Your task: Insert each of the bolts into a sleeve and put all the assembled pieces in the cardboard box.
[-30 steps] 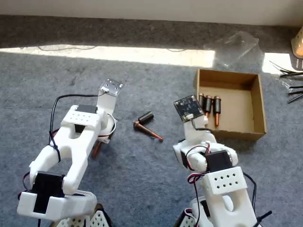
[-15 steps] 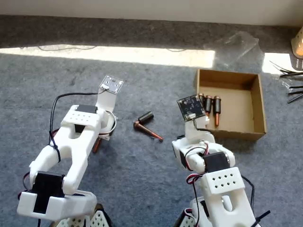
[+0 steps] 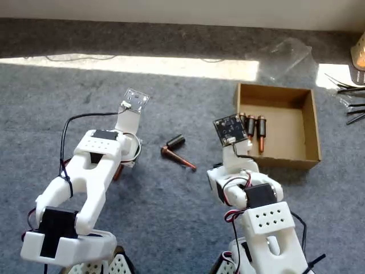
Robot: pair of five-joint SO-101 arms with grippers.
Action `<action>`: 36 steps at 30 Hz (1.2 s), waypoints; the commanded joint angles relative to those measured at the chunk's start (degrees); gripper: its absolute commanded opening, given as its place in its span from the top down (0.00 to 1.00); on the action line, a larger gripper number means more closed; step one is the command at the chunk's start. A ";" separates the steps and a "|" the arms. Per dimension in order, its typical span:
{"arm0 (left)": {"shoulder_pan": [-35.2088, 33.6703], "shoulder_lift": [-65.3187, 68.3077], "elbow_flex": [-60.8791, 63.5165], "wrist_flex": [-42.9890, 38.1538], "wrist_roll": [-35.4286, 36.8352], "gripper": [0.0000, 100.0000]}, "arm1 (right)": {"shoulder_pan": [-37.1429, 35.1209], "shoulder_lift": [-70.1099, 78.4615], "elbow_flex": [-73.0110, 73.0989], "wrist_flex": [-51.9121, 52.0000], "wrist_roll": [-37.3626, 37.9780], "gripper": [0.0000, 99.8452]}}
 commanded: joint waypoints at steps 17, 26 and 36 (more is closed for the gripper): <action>0.84 22.73 -29.41 21.45 -0.09 0.91 | 0.40 -1.01 -0.48 -1.54 -0.26 1.00; 0.66 26.68 -32.66 22.07 -0.35 0.97 | 0.40 -1.01 -0.48 -1.54 -0.26 1.00; 0.13 12.53 -30.73 25.76 -0.44 0.99 | -0.48 -1.01 -0.84 -1.89 -0.53 1.00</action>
